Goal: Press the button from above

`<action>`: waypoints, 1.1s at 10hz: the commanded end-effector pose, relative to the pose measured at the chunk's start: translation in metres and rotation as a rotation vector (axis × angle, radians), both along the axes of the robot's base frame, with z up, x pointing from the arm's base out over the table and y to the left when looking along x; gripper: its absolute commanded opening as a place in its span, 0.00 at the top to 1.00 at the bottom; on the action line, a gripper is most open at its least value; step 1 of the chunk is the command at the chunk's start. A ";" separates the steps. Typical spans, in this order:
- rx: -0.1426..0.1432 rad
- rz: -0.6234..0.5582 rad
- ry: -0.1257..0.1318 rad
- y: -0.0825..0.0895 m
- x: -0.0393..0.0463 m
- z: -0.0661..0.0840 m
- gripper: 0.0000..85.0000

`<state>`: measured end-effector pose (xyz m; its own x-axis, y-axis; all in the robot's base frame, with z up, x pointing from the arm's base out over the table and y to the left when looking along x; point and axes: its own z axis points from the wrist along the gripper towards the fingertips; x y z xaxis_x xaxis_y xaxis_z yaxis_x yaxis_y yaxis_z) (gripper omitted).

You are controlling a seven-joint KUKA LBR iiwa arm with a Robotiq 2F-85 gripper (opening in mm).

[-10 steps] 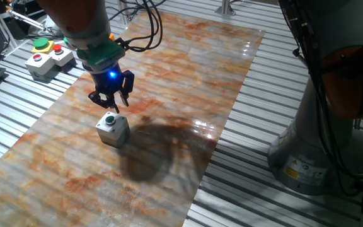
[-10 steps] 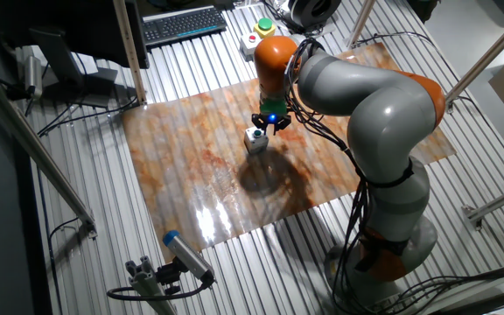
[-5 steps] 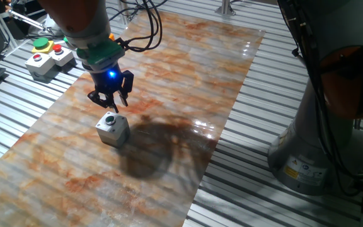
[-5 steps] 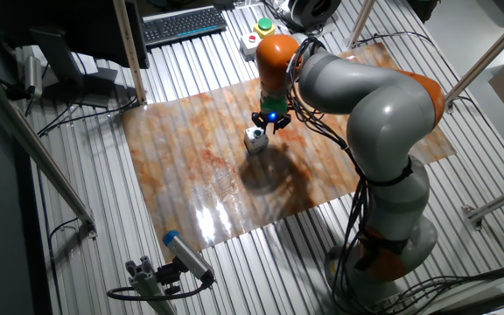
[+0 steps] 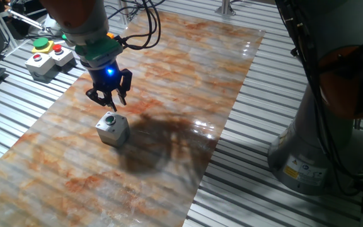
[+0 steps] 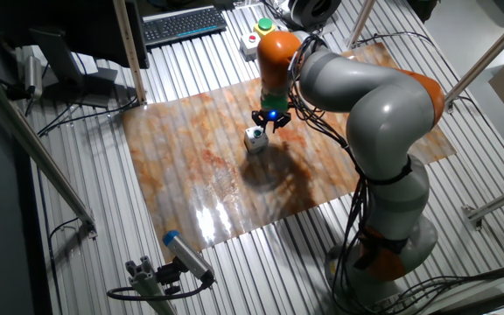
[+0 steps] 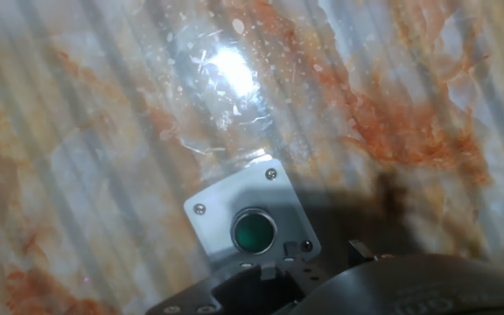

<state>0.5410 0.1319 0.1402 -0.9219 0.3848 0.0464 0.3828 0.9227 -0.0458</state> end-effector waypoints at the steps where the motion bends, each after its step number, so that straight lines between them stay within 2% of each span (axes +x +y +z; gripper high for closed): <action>1: -0.003 0.000 0.000 0.000 0.0006 0.000 0.60; 7: -0.012 0.002 0.006 -0.002 0.0059 0.002 0.60; 11: -0.011 0.004 0.007 -0.003 0.0062 0.003 0.60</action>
